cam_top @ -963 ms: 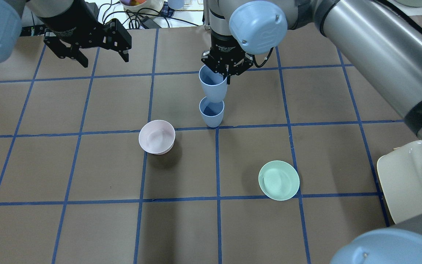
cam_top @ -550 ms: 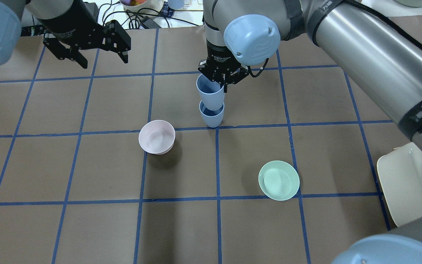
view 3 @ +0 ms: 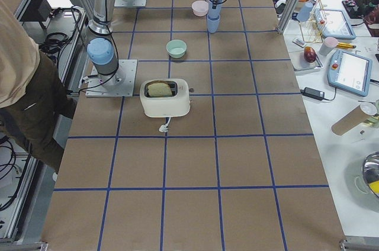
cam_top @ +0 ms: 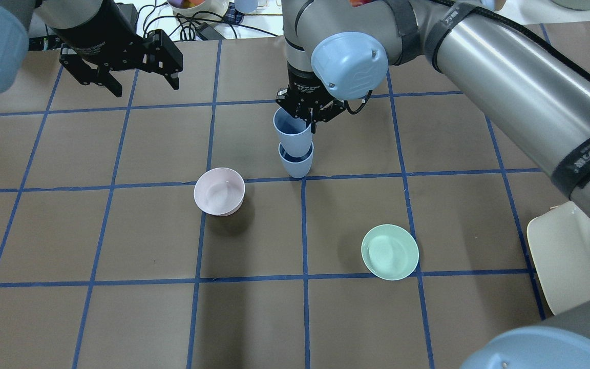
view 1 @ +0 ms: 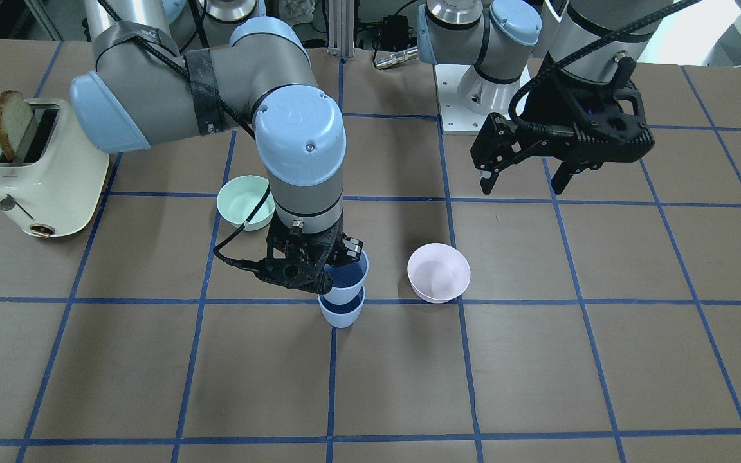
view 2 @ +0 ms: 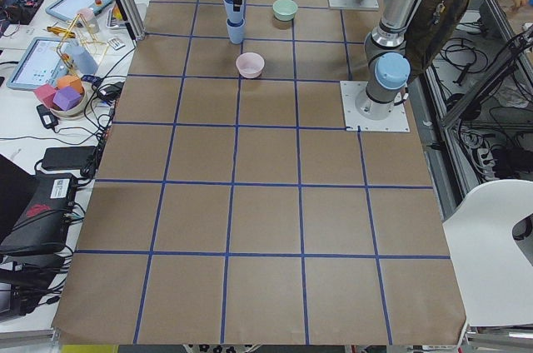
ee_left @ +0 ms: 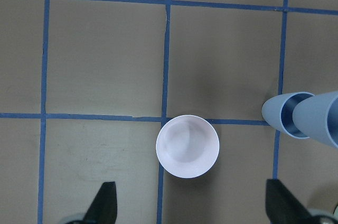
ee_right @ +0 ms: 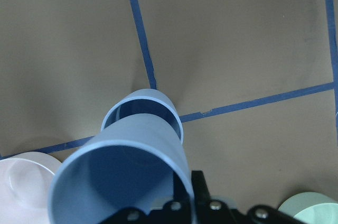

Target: Stack blue cups with both arms

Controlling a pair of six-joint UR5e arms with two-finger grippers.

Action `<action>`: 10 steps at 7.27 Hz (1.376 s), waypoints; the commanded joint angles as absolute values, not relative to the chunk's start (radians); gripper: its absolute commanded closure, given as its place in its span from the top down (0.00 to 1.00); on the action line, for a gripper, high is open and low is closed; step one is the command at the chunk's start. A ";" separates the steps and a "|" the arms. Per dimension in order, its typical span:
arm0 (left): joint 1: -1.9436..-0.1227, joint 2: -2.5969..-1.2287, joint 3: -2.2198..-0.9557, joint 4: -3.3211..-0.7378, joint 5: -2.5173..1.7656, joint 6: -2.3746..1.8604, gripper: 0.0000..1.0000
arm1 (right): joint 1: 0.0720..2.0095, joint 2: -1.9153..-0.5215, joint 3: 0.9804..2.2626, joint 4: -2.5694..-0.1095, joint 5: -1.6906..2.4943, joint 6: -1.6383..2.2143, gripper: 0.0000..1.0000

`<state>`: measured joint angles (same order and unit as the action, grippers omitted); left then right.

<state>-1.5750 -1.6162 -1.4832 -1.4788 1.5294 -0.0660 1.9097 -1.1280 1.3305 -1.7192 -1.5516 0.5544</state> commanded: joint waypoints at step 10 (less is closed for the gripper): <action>-1.574 -1.614 -1.483 -1.479 1.531 -0.066 1.00 | 1.751 -1.156 1.287 -1.725 -1.675 0.189 0.95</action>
